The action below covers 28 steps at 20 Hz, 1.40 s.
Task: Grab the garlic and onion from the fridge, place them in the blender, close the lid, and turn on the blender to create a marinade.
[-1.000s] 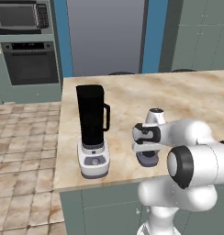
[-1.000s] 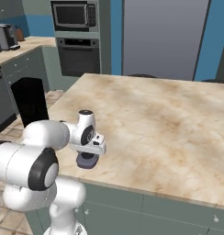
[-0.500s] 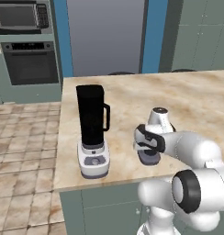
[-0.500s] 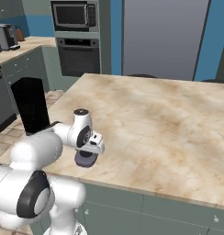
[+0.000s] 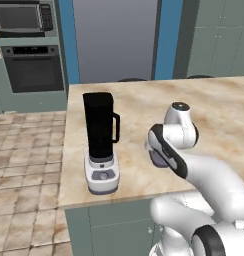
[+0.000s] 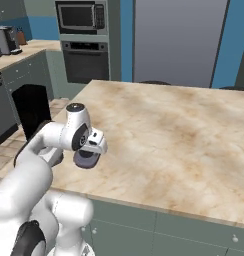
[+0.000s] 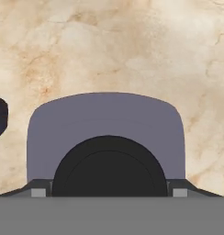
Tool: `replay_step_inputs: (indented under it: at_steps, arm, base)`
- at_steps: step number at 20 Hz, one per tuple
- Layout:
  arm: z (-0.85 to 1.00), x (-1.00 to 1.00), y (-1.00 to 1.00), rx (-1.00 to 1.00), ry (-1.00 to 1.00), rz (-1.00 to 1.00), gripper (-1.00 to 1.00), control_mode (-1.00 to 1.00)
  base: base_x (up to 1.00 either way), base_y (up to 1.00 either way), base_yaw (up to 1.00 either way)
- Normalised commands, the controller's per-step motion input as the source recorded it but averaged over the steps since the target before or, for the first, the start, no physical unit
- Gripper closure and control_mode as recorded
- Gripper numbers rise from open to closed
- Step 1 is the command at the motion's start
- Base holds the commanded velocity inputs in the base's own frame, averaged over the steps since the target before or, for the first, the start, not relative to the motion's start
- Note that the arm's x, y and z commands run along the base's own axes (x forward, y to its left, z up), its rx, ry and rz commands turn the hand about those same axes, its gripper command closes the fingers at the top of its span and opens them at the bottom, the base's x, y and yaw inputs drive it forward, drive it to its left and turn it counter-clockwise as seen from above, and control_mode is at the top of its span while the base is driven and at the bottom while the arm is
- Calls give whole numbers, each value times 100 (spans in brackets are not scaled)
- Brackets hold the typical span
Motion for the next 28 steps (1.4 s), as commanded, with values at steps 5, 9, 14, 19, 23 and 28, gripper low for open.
replay_step_inputs:
  at_steps: [5,9,14,19,23,28]
  arm:
    - [78,-50,7,1,-34,0,100,-100]
    - [100,-28,23,0,-22,-2,100,-100]
    - [100,-33,25,0,-13,-2,100,-100]
    - [100,-9,36,0,-1,0,100,-100]
    - [100,0,40,0,0,0,100,-100]
    - [100,0,33,0,0,0,100,-100]
  base:
    - [0,0,0]
    - [0,0,0]
    - [0,0,0]
    - [0,0,0]
    - [0,0,0]
    - [0,0,0]
